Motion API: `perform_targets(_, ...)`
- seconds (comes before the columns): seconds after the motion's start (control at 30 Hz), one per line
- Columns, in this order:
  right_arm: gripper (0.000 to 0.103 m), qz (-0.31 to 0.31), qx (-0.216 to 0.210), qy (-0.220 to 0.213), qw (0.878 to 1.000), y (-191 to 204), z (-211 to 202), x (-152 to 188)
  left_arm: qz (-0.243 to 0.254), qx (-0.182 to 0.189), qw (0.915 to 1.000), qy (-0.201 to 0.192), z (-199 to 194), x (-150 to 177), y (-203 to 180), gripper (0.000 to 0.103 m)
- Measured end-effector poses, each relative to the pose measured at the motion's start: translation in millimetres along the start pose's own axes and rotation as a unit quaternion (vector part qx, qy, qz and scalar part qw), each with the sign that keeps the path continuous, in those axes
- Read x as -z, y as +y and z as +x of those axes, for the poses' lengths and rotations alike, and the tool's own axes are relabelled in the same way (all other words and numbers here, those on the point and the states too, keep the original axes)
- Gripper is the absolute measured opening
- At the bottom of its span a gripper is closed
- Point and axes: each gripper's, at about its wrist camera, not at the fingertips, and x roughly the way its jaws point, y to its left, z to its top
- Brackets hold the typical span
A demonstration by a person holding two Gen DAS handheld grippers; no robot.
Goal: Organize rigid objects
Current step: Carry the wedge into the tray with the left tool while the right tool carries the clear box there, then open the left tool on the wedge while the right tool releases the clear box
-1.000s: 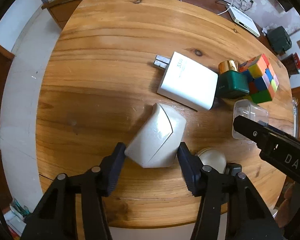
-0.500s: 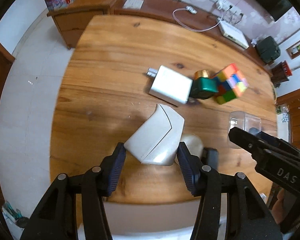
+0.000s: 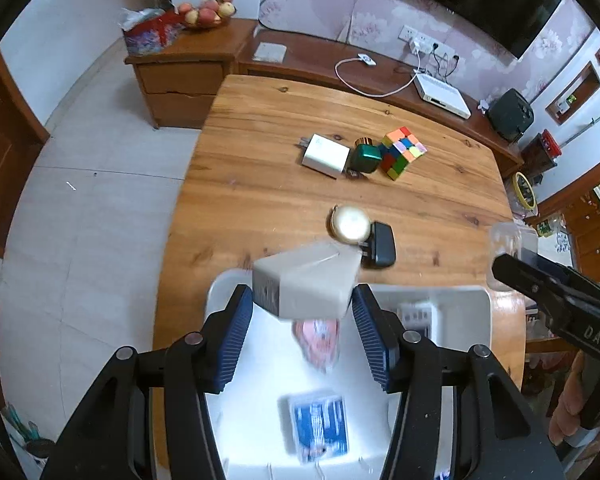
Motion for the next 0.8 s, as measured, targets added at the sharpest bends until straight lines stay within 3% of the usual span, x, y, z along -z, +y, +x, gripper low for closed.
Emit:
perform_targets(0.07,0.060,-0.014,-0.002,-0.008,1.000,6.3,-15.7,16.6,0.000,0.001,1.0000,-0.007,-11.6,14.7,-1.6,0.054)
perform_targets(0.1,0.060,-0.023,-0.004,-0.013,1.000,10.1,-24.7,28.3,0.000,0.002,1.0000,-0.010,-14.6,20.7,-2.6,0.041)
perform_targets(0.13,0.060,-0.029,-0.006,-0.016,0.999,13.0,-31.0,37.1,0.004,0.003,0.9999,-0.012,-18.0,29.0,-4.2,0.022)
perform_targets(0.17,0.060,-0.038,-0.007,-0.019,0.999,16.3,-36.6,47.0,0.008,0.009,0.9999,-0.006,-18.2,36.9,-6.2,0.011)
perform_targets(0.37,0.060,-0.083,0.001,-0.004,0.997,33.2,-41.0,100.8,-0.001,0.010,0.9999,0.008,0.8,77.6,-6.3,0.011)
perform_targets(0.53,0.060,-0.111,0.021,0.037,0.993,41.4,-12.8,142.3,-0.020,0.005,0.9991,0.037,18.3,106.9,-0.6,0.011)
perform_targets(0.73,0.061,-0.138,0.040,0.093,0.985,44.0,26.3,177.6,0.003,-0.005,0.9980,0.063,25.5,130.4,-5.5,0.028)
perform_targets(0.8,0.061,-0.140,0.040,0.110,0.983,46.9,34.6,185.1,0.006,-0.008,0.9977,0.067,25.4,135.4,-5.4,0.069)
